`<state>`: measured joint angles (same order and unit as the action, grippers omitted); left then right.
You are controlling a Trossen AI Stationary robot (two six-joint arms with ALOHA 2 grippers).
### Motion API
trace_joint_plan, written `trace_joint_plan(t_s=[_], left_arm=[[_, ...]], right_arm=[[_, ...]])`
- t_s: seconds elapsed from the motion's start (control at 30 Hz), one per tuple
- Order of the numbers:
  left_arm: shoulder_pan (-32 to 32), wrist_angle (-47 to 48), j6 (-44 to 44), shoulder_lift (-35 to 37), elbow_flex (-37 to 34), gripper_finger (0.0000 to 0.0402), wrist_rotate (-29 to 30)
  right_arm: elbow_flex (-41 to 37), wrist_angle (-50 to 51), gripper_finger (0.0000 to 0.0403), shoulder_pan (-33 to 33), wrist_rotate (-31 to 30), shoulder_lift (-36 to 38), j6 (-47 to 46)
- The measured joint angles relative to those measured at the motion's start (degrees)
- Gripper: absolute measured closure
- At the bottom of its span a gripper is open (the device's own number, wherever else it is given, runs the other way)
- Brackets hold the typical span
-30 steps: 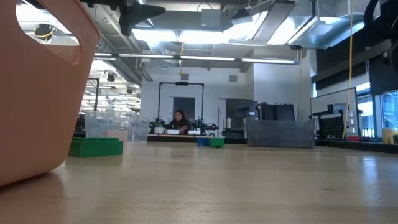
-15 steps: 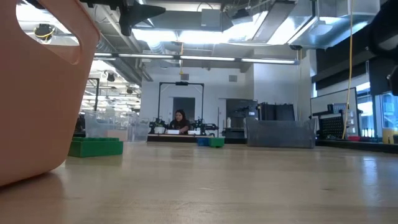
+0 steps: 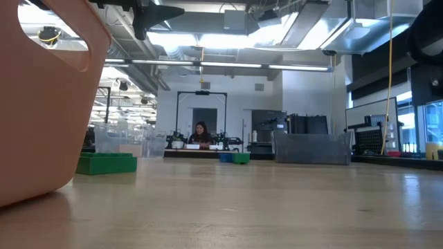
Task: Sort & place blocks by color
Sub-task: Put the bottom blue game piece into the black bin
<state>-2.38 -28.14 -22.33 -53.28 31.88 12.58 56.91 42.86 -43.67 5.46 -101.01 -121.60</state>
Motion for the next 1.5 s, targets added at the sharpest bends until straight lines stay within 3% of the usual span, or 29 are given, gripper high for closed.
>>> trace_joint_plan(t_s=[0.17, 0.43, 0.57, 0.63, 0.8, 0.9, 1.13, 1.27, 1.5], left_arm=[[0.0, 0.0, 0.0, 0.0, 0.0, 0.012, 0.0], [0.0, -1.6, 0.0, 0.0, 0.0, 0.012, -0.1], [0.0, -4.2, -0.4, 0.0, 0.0, 0.012, -1.5], [0.0, -5.0, -2.0, 0.0, 0.0, 0.012, -1.7], [0.0, -5.0, -6.0, 0.0, 0.0, 0.012, -1.7], [0.0, -5.0, -7.6, 0.0, 0.0, 0.012, -1.7], [0.0, -4.9, -7.6, 0.0, 0.0, 0.012, -0.2], [0.0, -4.9, -7.4, 0.0, 0.0, 0.012, 0.2], [0.0, -4.9, -5.9, 0.0, 0.0, 0.012, 0.2]], right_arm=[[-0.1, 2.6, 0.027, 0.3, -9.6, 5.8, 5.4], [-2.8, 7.0, 0.027, 0.6, -35.3, 24.9, 19.1], [-10.8, -4.5, 0.027, 2.7, -42.8, 34.9, 27.8], [-16.3, -16.0, 0.027, 4.8, -44.7, 39.2, 35.9], [-28.5, -51.2, 0.027, 13.9, -41.0, 45.6, 60.6], [-30.2, -62.9, 0.027, 20.7, -34.3, 46.4, 71.1], [-22.0, -60.7, 0.027, 32.6, -20.7, 46.4, 90.3], [-15.8, -52.9, 0.027, 35.1, -18.0, 46.4, 99.1], [-12.0, -46.3, 0.027, 35.4, -17.8, 46.4, 101.0]])
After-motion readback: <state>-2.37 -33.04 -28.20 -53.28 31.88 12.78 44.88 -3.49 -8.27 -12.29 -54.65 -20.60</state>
